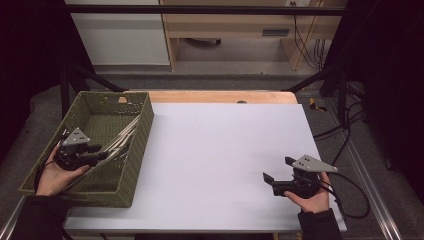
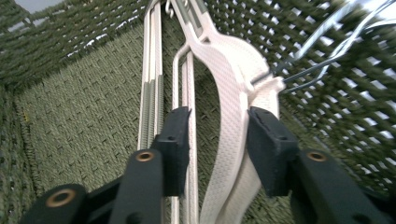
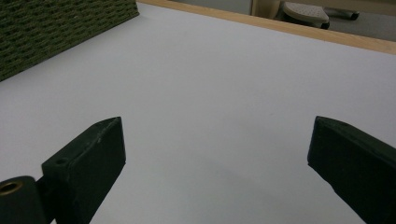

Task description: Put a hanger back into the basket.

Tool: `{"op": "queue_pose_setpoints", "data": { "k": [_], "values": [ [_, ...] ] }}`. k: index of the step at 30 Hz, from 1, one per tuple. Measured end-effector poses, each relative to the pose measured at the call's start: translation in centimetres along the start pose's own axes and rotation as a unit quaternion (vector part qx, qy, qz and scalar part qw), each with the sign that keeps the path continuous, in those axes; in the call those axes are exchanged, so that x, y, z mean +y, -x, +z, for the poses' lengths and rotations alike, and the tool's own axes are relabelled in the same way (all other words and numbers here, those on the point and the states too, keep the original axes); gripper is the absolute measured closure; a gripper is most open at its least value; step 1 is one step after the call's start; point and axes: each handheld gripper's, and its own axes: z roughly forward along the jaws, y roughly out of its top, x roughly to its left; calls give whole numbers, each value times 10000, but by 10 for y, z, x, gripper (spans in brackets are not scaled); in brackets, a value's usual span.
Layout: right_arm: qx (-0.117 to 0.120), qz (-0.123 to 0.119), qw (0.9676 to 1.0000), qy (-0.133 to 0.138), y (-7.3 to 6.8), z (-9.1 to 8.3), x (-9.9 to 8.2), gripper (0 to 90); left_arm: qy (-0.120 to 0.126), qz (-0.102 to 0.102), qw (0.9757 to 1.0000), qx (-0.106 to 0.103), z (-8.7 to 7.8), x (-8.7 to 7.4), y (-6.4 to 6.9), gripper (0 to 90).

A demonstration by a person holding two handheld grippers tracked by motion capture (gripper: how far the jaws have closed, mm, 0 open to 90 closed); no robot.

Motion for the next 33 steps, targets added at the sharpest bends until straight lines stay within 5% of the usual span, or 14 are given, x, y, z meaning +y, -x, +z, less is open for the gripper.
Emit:
{"op": "queue_pose_setpoints", "data": {
  "k": [5, 8, 14, 18, 21, 25, 33],
  "values": [
    [-18, 38, 10000, 24, 0, -1, 1, 48, 330, -166, 9992, 120, -15, 5, 4, 537],
    [-16, 35, 10000, 35, 0, -2, 1, 47, 728, -359, 9965, 176, -26, 9, 9, 485],
    [-5, 27, 10000, 76, 1, -3, 1, 47, 1713, -547, 9837, 88, -45, 19, 30, 330],
    [2, 67, 9999, 97, 0, -4, 1, 45, 2242, -717, 9719, -84, -48, 27, 50, 232],
    [10, 83, 9999, 129, 1, -6, 1, 45, 2379, -772, 9679, -259, -44, 33, 64, 171],
    [88, 75, 9997, 211, 2, -8, 2, 46, 2443, -784, 9653, -482, -34, 39, 84, 135],
    [108, 76, 9995, 299, 2, -9, 1, 46, 2356, -688, 9674, -617, -17, 39, 113, 90]
  ]
}}
